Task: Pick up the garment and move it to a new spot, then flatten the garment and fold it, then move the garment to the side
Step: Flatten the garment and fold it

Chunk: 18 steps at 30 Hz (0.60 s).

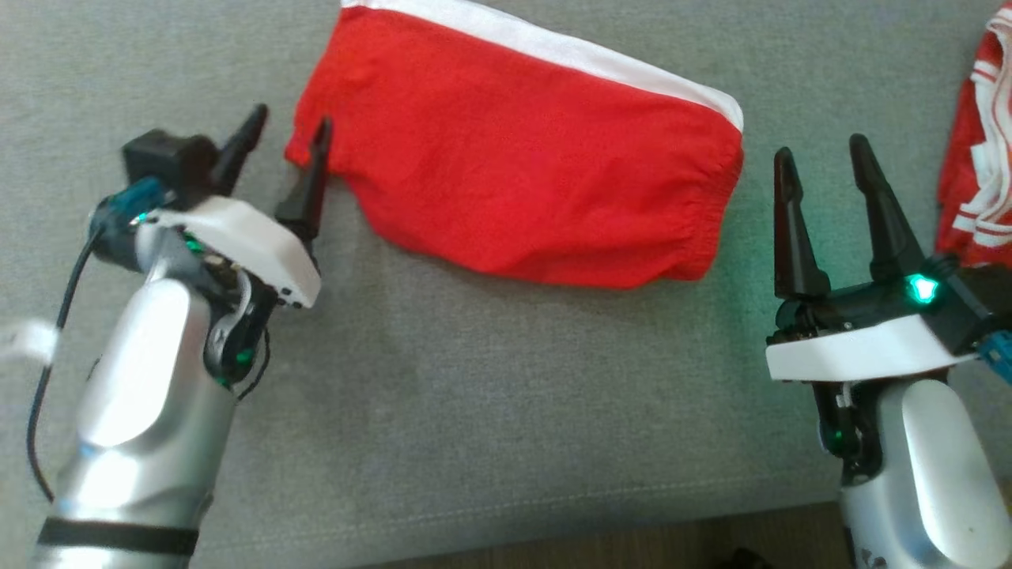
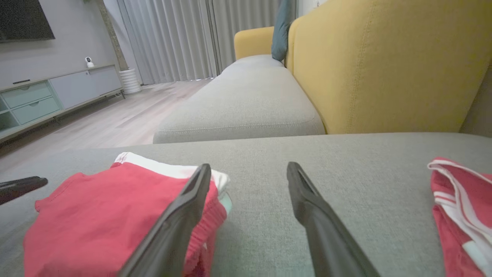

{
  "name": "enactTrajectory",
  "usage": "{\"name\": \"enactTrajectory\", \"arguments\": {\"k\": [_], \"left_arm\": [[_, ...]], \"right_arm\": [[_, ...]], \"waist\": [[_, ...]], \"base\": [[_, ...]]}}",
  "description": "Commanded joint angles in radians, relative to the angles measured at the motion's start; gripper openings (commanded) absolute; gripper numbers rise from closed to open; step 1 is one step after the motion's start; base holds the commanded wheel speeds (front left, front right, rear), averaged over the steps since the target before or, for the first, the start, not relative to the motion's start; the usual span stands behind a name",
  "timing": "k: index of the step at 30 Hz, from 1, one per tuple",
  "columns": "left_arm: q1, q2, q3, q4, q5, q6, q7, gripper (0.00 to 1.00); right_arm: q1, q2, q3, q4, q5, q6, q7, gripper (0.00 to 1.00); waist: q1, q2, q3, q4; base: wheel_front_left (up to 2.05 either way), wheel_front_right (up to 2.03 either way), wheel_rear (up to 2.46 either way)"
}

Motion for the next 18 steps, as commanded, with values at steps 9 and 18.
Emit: {"name": "enactTrajectory", "arguments": {"k": [9, 18], "left_arm": [[-0.121, 0.038, -0.031, 0.100, -0.019, -0.022, 0.185, 1.00], [-0.128, 0.043, -0.065, 0.086, -0.004, 0.002, 0.275, 0.00]], "right_arm": [[-0.010, -0.002, 0.022, -0.006, 0.018, -0.001, -0.024, 1.00], [-0.023, -0.002, 0.035, 0.005, 0.030, -0.001, -0.028, 1.00]], "waist": [[0.0000, 0.0000, 0.015, -0.025], [0.0000, 0.0000, 0.019, -0.021]], "base": [[0.00, 0.00, 0.00], [0.00, 0.00, 0.00]]}}
